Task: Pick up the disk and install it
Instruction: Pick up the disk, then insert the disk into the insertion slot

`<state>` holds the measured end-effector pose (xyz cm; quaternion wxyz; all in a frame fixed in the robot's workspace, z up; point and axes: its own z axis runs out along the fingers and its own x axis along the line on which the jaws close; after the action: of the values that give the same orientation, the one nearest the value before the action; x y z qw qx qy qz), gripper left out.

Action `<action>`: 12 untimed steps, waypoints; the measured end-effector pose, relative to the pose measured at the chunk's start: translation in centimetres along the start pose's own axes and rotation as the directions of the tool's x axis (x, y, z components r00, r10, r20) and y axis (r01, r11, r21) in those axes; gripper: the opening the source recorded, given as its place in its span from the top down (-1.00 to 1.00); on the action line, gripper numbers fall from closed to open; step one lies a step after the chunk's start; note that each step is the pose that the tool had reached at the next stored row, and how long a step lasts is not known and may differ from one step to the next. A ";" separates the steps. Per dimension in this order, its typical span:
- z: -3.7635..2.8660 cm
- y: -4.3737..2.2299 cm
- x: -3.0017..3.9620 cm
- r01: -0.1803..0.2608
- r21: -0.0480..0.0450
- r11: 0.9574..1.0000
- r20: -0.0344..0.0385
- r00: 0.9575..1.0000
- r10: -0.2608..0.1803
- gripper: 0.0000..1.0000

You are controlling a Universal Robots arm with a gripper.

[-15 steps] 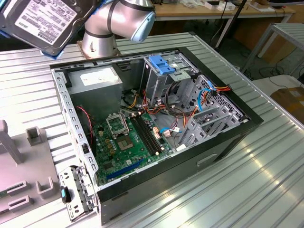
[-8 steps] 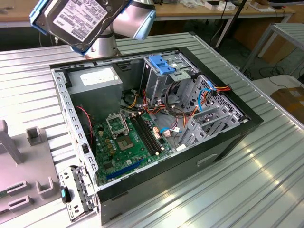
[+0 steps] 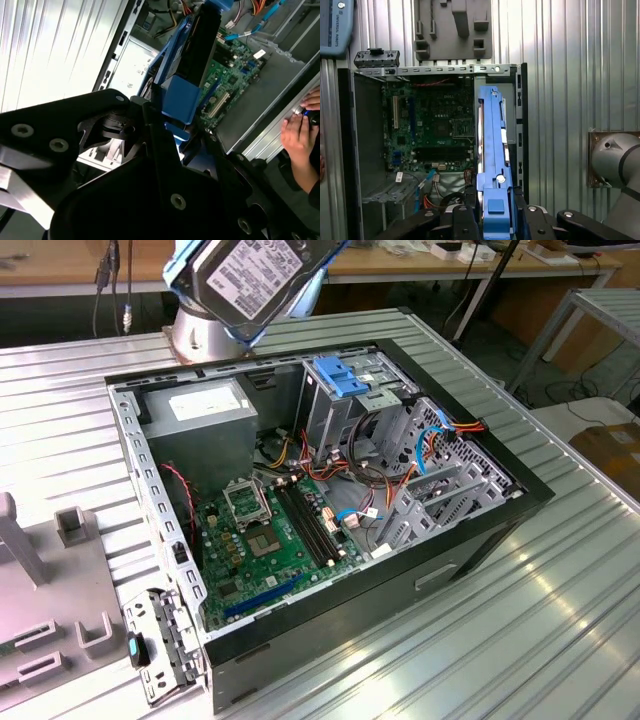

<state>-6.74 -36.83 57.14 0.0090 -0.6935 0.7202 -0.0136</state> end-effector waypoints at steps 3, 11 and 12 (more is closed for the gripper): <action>0.02 -0.63 -0.02 0.000 0.000 1.000 0.000 1.000 0.000 0.26; 0.02 -0.65 -0.03 0.000 0.000 1.000 0.000 1.000 0.000 0.26; 0.02 -0.66 -0.03 0.000 0.000 1.000 0.000 1.000 0.000 0.26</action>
<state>-6.08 -36.82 57.14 0.0090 -0.6935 0.7203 -0.0136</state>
